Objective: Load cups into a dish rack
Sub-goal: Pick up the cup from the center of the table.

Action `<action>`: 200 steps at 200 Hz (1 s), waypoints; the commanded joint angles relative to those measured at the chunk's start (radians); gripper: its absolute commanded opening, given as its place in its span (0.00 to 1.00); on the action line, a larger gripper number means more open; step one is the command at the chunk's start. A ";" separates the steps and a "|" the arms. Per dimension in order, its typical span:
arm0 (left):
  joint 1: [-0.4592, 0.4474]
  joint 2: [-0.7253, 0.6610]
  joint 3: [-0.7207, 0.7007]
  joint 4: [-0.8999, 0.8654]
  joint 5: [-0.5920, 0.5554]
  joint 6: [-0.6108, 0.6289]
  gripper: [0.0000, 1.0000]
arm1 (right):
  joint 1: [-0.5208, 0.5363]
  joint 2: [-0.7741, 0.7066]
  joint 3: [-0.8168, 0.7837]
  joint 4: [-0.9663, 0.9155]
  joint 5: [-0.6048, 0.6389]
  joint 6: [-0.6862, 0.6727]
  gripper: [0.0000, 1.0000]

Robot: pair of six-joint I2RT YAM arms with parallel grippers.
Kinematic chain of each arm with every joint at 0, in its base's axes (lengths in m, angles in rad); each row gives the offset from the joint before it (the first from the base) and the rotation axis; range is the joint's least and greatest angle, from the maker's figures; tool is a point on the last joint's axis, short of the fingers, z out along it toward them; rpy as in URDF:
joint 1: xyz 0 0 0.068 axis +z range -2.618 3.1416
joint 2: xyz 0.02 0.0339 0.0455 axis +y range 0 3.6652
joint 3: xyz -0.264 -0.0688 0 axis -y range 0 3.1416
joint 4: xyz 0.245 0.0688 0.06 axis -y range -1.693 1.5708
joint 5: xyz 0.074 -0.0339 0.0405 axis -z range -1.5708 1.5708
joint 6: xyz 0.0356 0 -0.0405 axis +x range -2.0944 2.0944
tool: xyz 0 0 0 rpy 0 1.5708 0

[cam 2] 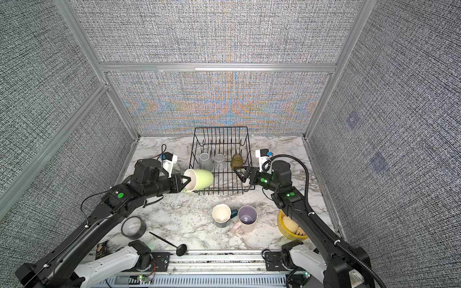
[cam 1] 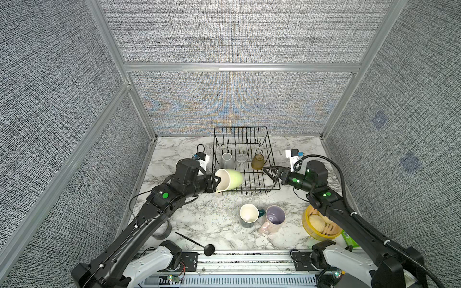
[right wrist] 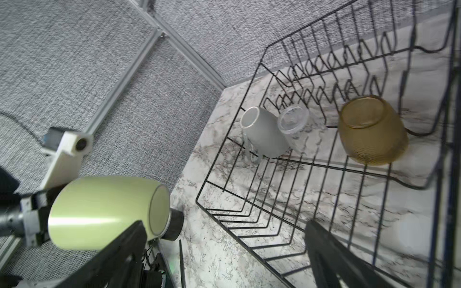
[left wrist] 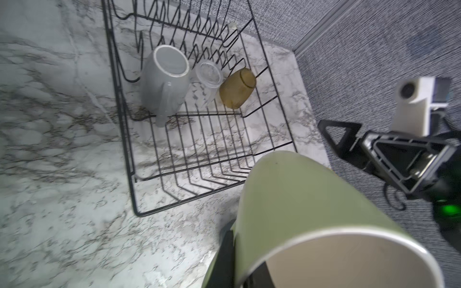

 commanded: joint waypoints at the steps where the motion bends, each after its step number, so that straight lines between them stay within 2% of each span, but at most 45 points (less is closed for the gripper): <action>1: 0.017 0.036 0.016 0.241 0.219 -0.120 0.00 | 0.006 -0.024 -0.043 0.259 -0.089 0.022 0.99; 30: 0.023 0.100 0.040 0.330 0.380 -0.183 0.00 | 0.019 -0.035 -0.077 0.350 -0.205 -0.029 0.99; 59: 0.026 0.156 0.042 0.451 0.514 -0.265 0.00 | 0.020 -0.040 -0.061 0.312 -0.333 -0.114 0.95; 93: 0.029 0.209 0.049 0.520 0.575 -0.316 0.00 | 0.034 -0.021 -0.074 0.426 -0.436 -0.127 0.92; 112: 0.027 0.228 0.058 0.537 0.619 -0.311 0.00 | 0.048 -0.008 -0.067 0.425 -0.444 -0.146 0.90; 125: 0.027 0.238 0.056 0.559 0.639 -0.323 0.00 | 0.057 0.003 -0.054 0.436 -0.455 -0.145 0.80; 155: 0.027 0.288 0.001 0.834 0.733 -0.494 0.00 | 0.078 0.031 0.001 0.462 -0.469 -0.135 0.68; 200: 0.024 0.314 0.013 0.850 0.750 -0.498 0.00 | 0.089 0.040 -0.005 0.606 -0.393 -0.058 0.60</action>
